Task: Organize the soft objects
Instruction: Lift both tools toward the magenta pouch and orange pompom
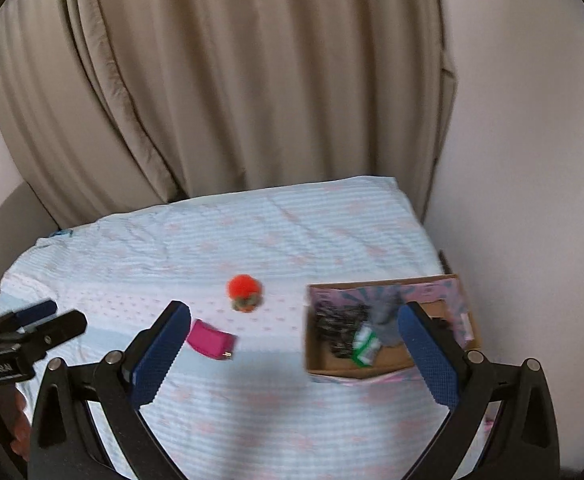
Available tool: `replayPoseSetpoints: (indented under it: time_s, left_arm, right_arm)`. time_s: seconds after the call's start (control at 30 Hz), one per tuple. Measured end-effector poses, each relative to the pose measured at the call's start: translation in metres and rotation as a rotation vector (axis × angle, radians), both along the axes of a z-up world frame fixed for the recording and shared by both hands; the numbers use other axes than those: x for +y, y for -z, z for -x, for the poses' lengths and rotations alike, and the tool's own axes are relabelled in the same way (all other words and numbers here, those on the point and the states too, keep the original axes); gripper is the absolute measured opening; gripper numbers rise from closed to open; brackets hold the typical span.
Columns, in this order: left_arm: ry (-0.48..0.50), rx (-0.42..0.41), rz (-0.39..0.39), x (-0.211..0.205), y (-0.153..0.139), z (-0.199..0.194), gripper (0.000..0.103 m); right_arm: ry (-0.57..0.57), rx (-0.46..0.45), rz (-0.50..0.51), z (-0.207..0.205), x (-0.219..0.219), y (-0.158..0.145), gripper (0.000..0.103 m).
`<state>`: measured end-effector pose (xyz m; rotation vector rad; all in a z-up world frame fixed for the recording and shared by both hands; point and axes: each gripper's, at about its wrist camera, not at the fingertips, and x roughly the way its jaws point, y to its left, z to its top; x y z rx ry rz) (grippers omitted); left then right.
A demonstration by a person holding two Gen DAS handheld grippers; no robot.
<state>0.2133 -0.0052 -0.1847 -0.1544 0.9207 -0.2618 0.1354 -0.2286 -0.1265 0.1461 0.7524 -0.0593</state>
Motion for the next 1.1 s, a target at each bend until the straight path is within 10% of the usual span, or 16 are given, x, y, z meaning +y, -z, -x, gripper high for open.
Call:
replayPoseSetpoints:
  time_s: [0.4, 0.87, 1.1]
  left_arm:
    - [-0.259, 0.272, 0.089, 0.045, 0.124, -0.076, 0.102]
    - [-0.587, 0.61, 0.28, 0.03, 0.318, -0.143, 0.102]
    - [-0.711, 0.617, 0.266, 0.027, 0.355, -0.157, 0.102]
  right_arm:
    - [-0.076, 0.111, -0.054, -0.113, 0.049, 0.062, 0.103]
    - [-0.224, 0.303, -0.07, -0.257, 0.064, 0.21, 0.103]
    - [-0.295, 0.408, -0.057, -0.302, 0.081, 0.279, 0.103]
